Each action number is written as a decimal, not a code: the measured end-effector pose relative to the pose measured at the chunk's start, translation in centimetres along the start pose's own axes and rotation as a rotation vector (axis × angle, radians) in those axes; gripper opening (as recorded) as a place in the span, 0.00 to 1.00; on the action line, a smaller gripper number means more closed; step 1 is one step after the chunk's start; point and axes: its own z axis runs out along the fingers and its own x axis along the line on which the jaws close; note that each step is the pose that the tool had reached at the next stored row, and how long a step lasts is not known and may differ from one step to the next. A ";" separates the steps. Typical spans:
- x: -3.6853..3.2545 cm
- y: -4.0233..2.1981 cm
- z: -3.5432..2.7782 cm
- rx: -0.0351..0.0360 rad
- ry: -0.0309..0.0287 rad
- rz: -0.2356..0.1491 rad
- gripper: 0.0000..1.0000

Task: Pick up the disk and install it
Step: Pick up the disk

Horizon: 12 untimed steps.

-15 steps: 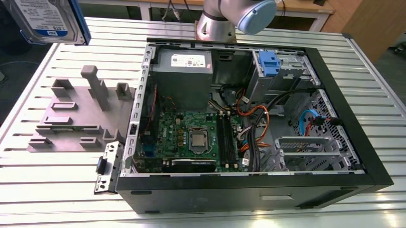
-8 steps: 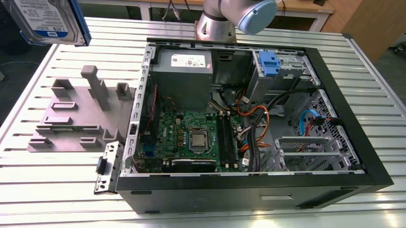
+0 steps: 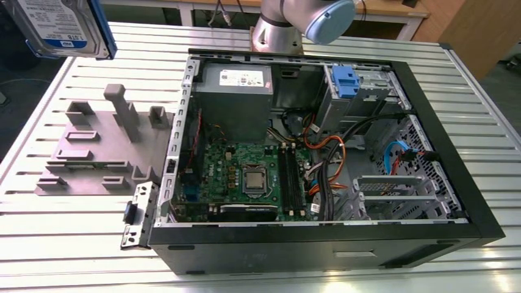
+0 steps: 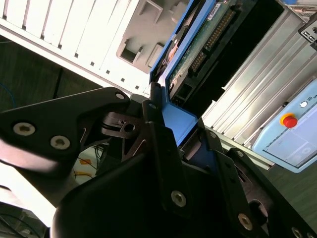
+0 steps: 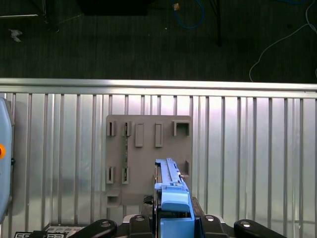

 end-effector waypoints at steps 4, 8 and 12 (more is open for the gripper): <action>0.07 -0.08 0.00 0.0000 0.0000 0.000 0.37; 0.13 -0.26 -0.01 0.0000 0.0001 0.000 0.37; 0.16 -0.47 -0.01 0.0000 0.0000 0.000 0.37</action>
